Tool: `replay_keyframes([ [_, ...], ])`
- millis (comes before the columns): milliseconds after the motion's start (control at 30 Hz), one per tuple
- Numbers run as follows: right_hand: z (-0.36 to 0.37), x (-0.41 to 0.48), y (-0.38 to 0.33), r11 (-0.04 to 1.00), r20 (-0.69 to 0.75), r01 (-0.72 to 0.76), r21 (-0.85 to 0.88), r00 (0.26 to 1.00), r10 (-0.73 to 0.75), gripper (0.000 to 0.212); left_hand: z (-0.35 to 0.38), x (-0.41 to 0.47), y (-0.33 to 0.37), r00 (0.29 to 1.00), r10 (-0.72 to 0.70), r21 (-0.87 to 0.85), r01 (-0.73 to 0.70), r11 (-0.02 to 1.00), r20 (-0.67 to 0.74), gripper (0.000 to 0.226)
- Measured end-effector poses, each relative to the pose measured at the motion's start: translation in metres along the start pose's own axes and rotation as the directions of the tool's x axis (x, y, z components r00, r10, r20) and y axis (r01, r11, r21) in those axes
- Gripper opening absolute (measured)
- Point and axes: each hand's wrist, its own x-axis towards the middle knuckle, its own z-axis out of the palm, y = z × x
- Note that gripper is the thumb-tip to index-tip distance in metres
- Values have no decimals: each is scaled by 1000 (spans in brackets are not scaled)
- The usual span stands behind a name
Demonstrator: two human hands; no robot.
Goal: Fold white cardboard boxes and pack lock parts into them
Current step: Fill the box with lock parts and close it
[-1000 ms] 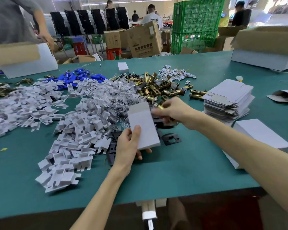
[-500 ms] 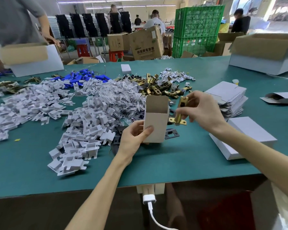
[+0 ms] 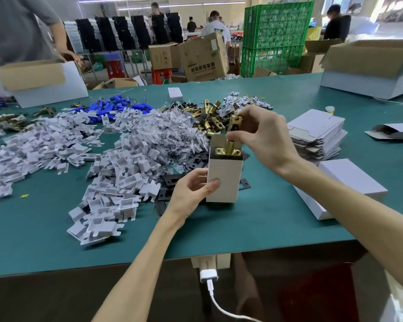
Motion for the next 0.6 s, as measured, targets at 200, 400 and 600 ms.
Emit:
replay_keyframes([
  [200,1,-8,-7,973,205,207,-104,962,-182,37,0,2,-3,1000,14,-1,-14,1000,7,33],
  [400,13,-15,-10,909,377,328,-259,900,-217,30,1,2,-4,1000,-2,9,1,1000,20,35],
  [600,23,-13,-15,880,465,326,-344,874,-142,32,0,1,-3,999,-16,0,16,1000,33,35],
])
